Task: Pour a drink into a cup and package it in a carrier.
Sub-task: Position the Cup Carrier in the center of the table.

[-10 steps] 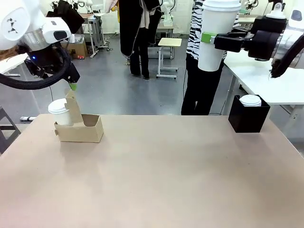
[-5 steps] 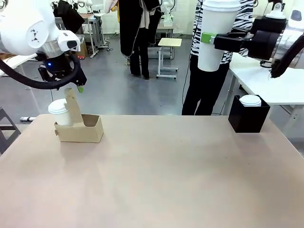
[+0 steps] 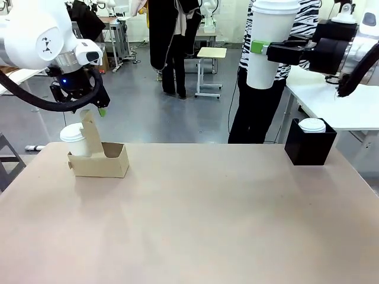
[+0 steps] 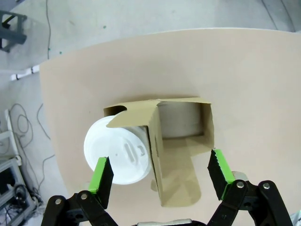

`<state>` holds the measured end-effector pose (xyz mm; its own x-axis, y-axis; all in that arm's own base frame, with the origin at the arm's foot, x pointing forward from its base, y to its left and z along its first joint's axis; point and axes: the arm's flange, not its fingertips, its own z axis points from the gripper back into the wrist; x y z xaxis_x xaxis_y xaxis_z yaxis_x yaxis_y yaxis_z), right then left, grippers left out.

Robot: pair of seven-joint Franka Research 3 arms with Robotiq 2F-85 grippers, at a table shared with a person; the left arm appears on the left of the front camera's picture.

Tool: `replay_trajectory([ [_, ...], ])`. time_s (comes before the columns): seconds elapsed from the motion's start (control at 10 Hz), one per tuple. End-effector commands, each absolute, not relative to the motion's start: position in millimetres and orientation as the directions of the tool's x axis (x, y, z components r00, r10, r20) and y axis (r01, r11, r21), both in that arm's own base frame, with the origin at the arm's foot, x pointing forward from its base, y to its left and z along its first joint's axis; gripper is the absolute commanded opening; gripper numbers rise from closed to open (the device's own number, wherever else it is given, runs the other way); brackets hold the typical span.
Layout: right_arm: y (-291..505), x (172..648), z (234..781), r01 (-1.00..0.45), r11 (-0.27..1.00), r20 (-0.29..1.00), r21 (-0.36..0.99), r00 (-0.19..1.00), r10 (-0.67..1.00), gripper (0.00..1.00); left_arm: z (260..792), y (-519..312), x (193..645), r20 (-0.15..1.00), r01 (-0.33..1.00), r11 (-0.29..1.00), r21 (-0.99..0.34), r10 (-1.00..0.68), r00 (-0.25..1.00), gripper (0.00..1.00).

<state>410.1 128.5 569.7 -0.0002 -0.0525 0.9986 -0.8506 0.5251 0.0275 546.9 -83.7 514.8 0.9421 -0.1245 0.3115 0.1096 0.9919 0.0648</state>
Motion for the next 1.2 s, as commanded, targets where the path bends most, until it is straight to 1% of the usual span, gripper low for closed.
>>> replay_trajectory([
  [0.0,130.4,412.3,572.9,-0.852,0.522,0.998,0.026,-0.011,-0.068,0.8,511.3,-80.0,556.7,0.299,0.038,0.998,0.046,-0.05,0.953,0.97],
  [0.1,130.4,412.3,572.9,-0.852,0.522,0.998,0.026,-0.011,-0.068,0.8,509.6,-79.4,563.7,0.279,0.015,0.998,0.065,-0.032,0.96,0.4],
  [0.2,130.4,412.3,572.9,-0.852,0.522,0.998,0.026,-0.011,-0.068,0.8,510.6,-79.3,563.2,0.279,0.013,0.998,0.068,-0.031,0.96,0.37],
  [0.3,130.4,412.3,572.9,-0.852,0.522,0.998,0.026,-0.011,-0.068,0.8,510.3,-78.8,563.3,0.277,0.01,0.998,0.066,-0.028,0.961,0.0],
  [0.5,130.4,412.3,572.9,-0.852,0.522,0.998,0.026,-0.011,-0.068,0.8,510.4,-79.4,562.7,0.261,0.009,0.998,0.054,-0.023,0.965,0.0],
  [0.6,130.4,412.3,572.9,-0.852,0.522,0.998,0.026,-0.011,-0.068,0.8,510.4,-79.9,562.3,0.259,0.007,0.998,0.056,-0.021,0.966,0.17],
  [0.7,130.4,412.3,572.9,-0.852,0.522,0.998,0.026,-0.011,-0.068,0.8,509.8,-79.3,562.4,0.251,0.002,0.999,0.053,-0.016,0.968,0.06],
  [0.8,130.4,412.3,572.9,-0.852,0.522,0.998,0.026,-0.011,-0.068,0.8,508.3,-79.5,563.8,0.237,-0.004,0.999,0.051,-0.009,0.971,0.0],
  [1.0,130.4,412.3,572.9,-0.852,0.522,0.998,0.026,-0.011,-0.068,0.8,506.0,-79.2,563.1,0.236,-0.015,0.999,0.047,0.004,0.972,0.0],
  [1.1,130.4,412.3,572.9,-0.852,0.522,0.998,0.026,-0.011,-0.068,0.8,506.2,-78.1,564.2,0.257,-0.029,0.999,0.04,0.018,0.966,0.0],
])
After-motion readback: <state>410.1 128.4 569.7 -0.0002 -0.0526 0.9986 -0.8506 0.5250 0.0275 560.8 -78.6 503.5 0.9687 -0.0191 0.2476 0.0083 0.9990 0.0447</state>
